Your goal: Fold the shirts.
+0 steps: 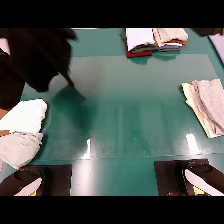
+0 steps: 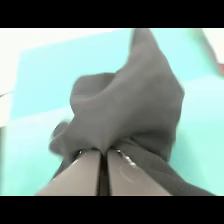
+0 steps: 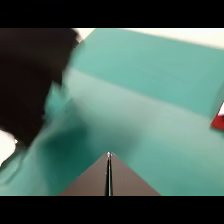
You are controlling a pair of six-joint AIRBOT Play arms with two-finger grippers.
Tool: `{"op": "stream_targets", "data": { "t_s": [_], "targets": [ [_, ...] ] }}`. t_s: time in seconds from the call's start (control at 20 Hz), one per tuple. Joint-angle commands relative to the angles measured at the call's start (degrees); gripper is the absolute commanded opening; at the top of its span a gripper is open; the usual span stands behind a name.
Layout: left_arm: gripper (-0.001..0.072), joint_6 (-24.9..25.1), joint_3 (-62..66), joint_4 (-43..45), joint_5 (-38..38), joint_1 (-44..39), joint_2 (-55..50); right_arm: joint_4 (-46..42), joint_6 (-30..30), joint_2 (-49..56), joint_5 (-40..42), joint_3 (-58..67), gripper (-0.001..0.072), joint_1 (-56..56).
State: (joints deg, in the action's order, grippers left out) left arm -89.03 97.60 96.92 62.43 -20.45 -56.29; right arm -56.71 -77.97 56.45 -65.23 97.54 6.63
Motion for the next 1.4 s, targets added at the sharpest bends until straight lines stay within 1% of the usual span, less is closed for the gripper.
{"op": "stream_targets", "data": {
  "t_s": [0.0,0.1,0.2,0.25,0.3,0.35,0.45,0.6,0.65,0.75,0.8,0.9,0.95,1.1,1.25,1.35],
  "targets": [
    [0.0023,1.2,-0.2,-1.0,2.8,-15.6,-2.6,-2.0,0.0,0.0,-0.3,3.5,0.0018,0.0],
    [0.0024,4.0,-0.2,-3.1,3.2,-22.7,-8.0,-1.9,0.0,0.0,-0.5,3.5,0.0018,-0.5],
    [0.0027,6.7,-0.2,-7.4,2.9,-27.6,-13.7,-1.9,-0.5,0.0,-1.5,3.5,0.0018,-2.1],
    [0.0051,7.8,-0.2,-10.4,2.3,-28.9,-16.2,-1.9,-1.2,0.0,-2.4,3.5,0.0018,-3.4],
    [0.0349,8.1,-0.2,-13.8,1.2,-29.2,-18.5,-1.9,-1.6,0.0,-3.7,3.5,0.0018,-4.9],
    [0.0544,8.1,-0.2,-15.9,0.3,-29.1,-19.8,-1.8,-1.6,0.0,-5.4,3.5,0.0018,-6.5],
    [0.0549,7.8,-0.2,-14.5,0.2,-26.9,-20.0,-1.8,-1.6,0.0,-10.9,3.2,0.0018,-10.0],
    [0.0549,5.1,-0.2,-14.4,3.0,-16.9,-18.4,-1.8,-1.6,-0.7,-18.8,-2.9,0.0018,-15.7],
    [0.0549,4.0,-0.2,-14.6,4.5,-13.0,-18.1,-1.8,-1.6,-1.7,-19.8,-7.2,0.0018,-17.4],
    [0.0549,3.5,-0.6,-14.8,6.6,-5.2,-18.1,-1.9,-1.0,-4.2,-19.9,-18.3,0.0020,-21.1],
    [0.0549,3.5,-1.2,-14.9,6.7,-1.6,-18.1,-1.8,-0.1,-5.5,-19.9,-24.7,0.0047,-23.5],
    [0.0549,3.5,-3.3,-15.6,6.7,4.2,-18.1,-1.9,0.1,-7.3,-19.9,-36.5,0.0385,-29.4],
    [0.0549,3.5,-4.5,-16.7,6.6,6.5,-18.1,-2.0,0.8,-7.7,-20.0,-41.7,0.0456,-32.8],
    [0.0549,3.6,-9.1,-18.3,6.0,11.1,-18.1,-3.3,1.4,-7.8,-17.4,-53.9,0.0456,-43.6],
    [0.0550,4.0,-13.5,-18.1,4.9,11.7,-18.1,-9.2,1.4,-7.7,-14.7,-59.6,0.0455,-52.0],
    [0.0550,4.0,-15.8,-18.4,3.5,11.7,-18.5,-9.3,1.5,-7.7,-12.7,-61.5,0.0455,-55.4]
  ]
}}
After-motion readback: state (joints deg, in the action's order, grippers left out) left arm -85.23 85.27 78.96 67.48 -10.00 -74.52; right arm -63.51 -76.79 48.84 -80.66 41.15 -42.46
